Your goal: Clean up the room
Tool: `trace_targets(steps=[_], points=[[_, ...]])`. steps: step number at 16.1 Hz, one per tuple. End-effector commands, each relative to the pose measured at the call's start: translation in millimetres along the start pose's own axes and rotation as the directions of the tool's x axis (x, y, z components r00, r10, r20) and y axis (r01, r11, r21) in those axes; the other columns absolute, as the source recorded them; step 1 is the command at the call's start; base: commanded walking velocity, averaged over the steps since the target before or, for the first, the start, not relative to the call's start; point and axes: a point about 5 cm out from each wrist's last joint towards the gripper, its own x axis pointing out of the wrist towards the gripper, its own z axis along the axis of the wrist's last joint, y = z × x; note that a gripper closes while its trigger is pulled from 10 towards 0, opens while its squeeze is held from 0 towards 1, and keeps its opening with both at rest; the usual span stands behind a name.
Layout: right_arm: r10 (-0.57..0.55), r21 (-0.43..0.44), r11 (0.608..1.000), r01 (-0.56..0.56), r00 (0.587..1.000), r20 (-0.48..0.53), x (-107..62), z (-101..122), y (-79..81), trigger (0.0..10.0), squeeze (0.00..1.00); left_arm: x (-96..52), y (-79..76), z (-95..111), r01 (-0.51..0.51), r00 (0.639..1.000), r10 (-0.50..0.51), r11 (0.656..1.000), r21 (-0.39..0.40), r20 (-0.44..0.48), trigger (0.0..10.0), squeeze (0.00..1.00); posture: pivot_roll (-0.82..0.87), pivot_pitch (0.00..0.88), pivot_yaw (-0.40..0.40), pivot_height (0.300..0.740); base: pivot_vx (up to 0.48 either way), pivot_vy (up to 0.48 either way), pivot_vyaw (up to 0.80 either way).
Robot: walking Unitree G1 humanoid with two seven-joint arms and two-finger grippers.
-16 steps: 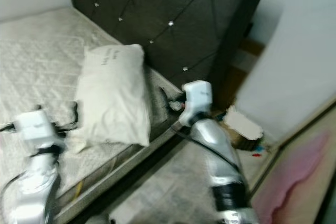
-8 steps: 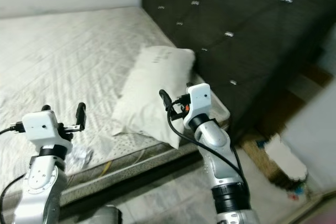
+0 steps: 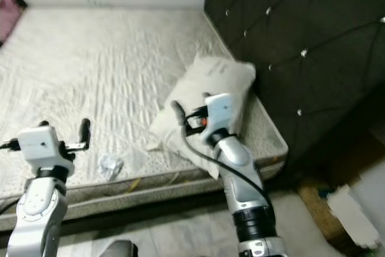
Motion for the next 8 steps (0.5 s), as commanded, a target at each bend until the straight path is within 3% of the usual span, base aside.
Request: trace_targets(steps=[1,6,8], points=[[-0.038,-0.008,0.999,0.038,0.999,-0.015,-4.5,-1.2,-11.5,10.0,0.00,-0.9,-7.2,-0.6,0.021,1.000,-0.021,1.000,-0.016,-0.006,10.0,0.00,0.00,0.000,-0.095,0.740,0.000,0.000,0.79],[-0.044,0.001,0.999,0.044,0.999,-0.014,-4.1,-1.2,-11.8,10.0,0.00,-0.9,-7.3,-0.7,0.025,1.000,-0.025,1.000,-0.016,-0.007,10.0,0.00,0.00,0.000,-0.094,0.740,0.000,0.000,0.66],[-0.044,0.009,0.999,0.044,0.999,-0.015,-3.3,-0.9,-11.8,10.0,0.00,-0.6,-8.8,-0.4,0.040,0.999,-0.040,0.999,-0.024,-0.005,10.0,0.00,-0.01,0.000,-0.095,0.740,0.000,0.000,0.00]])
